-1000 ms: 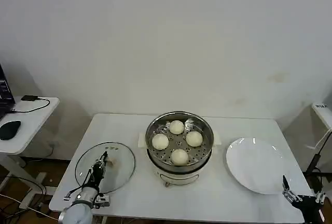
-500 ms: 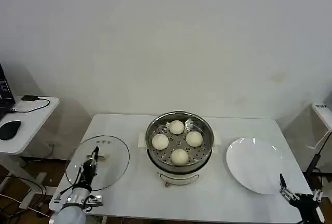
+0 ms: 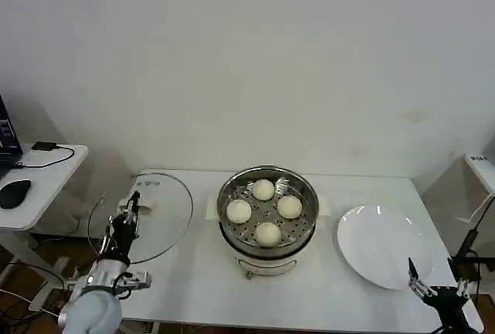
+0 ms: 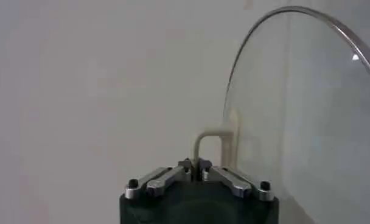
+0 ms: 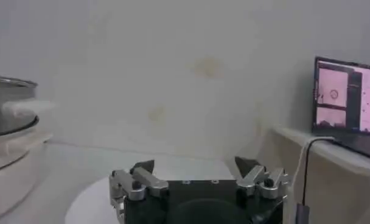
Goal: Take steamed baozi put them in steamer then cover it.
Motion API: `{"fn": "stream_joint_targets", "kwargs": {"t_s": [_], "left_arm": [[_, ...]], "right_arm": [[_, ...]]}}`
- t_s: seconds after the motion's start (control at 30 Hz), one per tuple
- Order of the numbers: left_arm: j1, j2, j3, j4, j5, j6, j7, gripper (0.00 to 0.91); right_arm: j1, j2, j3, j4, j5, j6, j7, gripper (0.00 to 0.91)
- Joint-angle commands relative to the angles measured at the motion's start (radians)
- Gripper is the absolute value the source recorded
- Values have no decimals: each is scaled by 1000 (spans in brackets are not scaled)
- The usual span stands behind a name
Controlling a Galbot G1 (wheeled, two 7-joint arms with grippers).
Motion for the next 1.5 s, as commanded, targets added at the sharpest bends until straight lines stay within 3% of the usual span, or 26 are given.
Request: {"fn": "stream_joint_targets", "kwargs": {"t_s": [0.03, 0.17, 0.43, 0.87, 1.0, 1.5], "left_arm": [[-183, 95, 191, -164, -35, 176, 217, 0], [-282, 52, 311, -114, 26, 227, 261, 0], [-481, -111, 509, -31, 139, 330, 339, 0], [-476, -452, 607, 88, 359, 348, 371, 0], [-472, -491, 621, 127, 398, 343, 369, 0], [-436, -505, 613, 216, 474, 317, 372, 0]], "right_arm": [[15, 24, -26, -14, -47, 6, 5, 907], [29, 42, -43, -19, -70, 2, 10, 907], [34, 55, -60, -27, -98, 5, 16, 907], [43, 57, -92, -44, -119, 11, 20, 907], [42, 54, -95, -44, -115, 10, 17, 907], [43, 49, -112, -51, -113, 13, 13, 907]]}}
